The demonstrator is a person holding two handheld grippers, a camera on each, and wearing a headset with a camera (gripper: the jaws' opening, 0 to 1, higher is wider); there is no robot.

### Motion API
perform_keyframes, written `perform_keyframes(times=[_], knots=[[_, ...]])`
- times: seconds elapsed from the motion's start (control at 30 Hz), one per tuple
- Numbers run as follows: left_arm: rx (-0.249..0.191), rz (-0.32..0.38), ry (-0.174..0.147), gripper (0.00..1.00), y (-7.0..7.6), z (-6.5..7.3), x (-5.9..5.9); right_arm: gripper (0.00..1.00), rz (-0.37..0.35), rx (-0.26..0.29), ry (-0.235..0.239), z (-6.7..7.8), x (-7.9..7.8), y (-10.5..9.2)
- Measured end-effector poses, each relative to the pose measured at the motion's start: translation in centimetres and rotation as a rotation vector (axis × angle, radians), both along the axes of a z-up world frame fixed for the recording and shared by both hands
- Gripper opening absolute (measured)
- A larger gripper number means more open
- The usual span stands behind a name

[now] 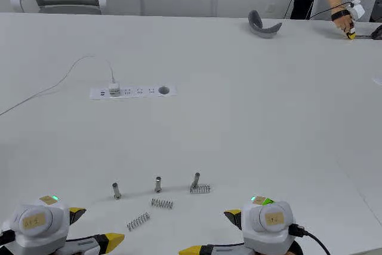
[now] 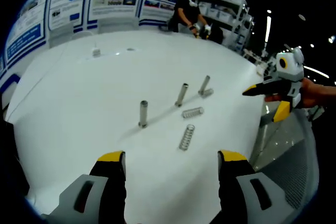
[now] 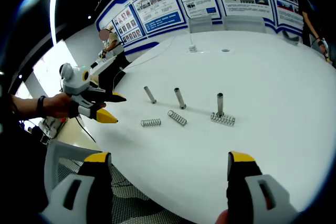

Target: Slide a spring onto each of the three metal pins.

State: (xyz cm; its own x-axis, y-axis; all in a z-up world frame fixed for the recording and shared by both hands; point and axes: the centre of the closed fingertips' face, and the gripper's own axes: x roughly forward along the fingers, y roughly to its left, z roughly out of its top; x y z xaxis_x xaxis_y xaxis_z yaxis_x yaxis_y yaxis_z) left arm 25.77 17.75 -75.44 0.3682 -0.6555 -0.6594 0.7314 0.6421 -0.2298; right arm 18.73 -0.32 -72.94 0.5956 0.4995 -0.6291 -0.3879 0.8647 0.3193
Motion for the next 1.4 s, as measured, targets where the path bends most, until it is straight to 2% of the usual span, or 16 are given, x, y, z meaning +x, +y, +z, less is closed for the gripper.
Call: perform_keyframes(times=[0.13,0.43,0.7,0.9,0.97,1.03,1.27,1.4], knots=[[0.005,-0.017,0.007,0.73,-0.1,-0.3,-0.2,0.93,0.004,-0.002,-0.001,0.0,0.0,0.1],[0.017,-0.054,0.000,0.71,-0.9,-0.2,-0.4,0.93,0.006,-0.005,-0.004,0.0,-0.1,0.0],[0.057,-0.128,-0.030,0.69,-1.8,-0.3,-0.1,0.93,0.012,-0.009,-0.006,0.1,-0.2,-0.1],[0.077,-0.169,-0.044,0.62,-2.9,-0.6,0.0,0.92,0.026,-0.013,0.001,0.0,-0.5,0.1],[0.072,-0.177,-0.038,0.57,-3.4,-0.7,-0.1,0.92,0.032,-0.014,0.004,-0.1,-0.6,0.2],[0.048,-0.162,-0.024,0.52,-3.9,-0.9,0.0,0.92,0.035,-0.010,0.007,-0.2,-0.6,0.3],[0.050,-0.163,-0.013,0.47,-5.8,-1.7,0.1,0.92,0.056,-0.005,0.016,-0.5,-0.8,0.7],[0.060,-0.167,-0.009,0.46,-6.3,-2.2,0.0,0.92,0.067,-0.001,0.023,-0.7,-1.0,0.9]])
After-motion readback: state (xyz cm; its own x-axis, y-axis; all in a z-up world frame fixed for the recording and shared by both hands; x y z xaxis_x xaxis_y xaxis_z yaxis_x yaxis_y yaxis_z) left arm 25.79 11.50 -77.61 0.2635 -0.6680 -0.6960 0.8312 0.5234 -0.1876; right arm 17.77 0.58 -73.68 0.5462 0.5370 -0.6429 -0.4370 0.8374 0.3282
